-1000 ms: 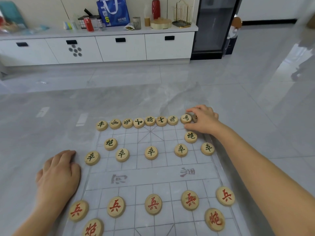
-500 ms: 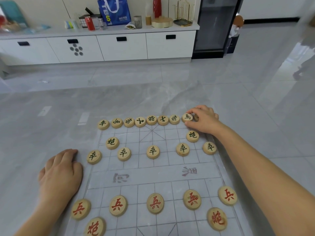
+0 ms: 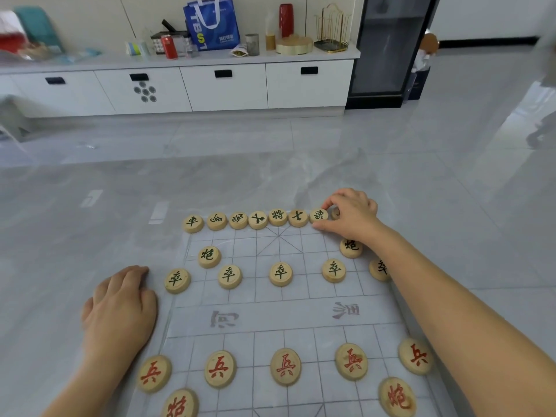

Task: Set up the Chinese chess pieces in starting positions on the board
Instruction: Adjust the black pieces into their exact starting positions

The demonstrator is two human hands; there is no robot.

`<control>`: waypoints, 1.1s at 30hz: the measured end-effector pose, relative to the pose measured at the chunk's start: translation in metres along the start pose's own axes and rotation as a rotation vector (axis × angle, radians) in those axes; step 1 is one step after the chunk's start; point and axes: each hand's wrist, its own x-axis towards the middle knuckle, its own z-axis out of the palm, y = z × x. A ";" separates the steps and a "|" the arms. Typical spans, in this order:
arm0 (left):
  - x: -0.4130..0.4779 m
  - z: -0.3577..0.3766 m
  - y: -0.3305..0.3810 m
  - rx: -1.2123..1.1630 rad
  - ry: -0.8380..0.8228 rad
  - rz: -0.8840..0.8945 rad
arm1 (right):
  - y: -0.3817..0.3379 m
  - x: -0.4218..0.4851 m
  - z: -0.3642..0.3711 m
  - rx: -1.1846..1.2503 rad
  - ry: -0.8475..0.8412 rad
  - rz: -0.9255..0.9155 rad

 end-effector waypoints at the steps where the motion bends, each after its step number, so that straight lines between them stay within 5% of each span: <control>1: 0.000 0.000 0.000 0.001 -0.004 0.004 | 0.001 0.000 -0.001 0.008 -0.007 0.006; 33: 0.001 0.003 -0.003 -0.061 -0.005 0.004 | -0.056 0.009 0.018 -0.026 -0.048 -0.134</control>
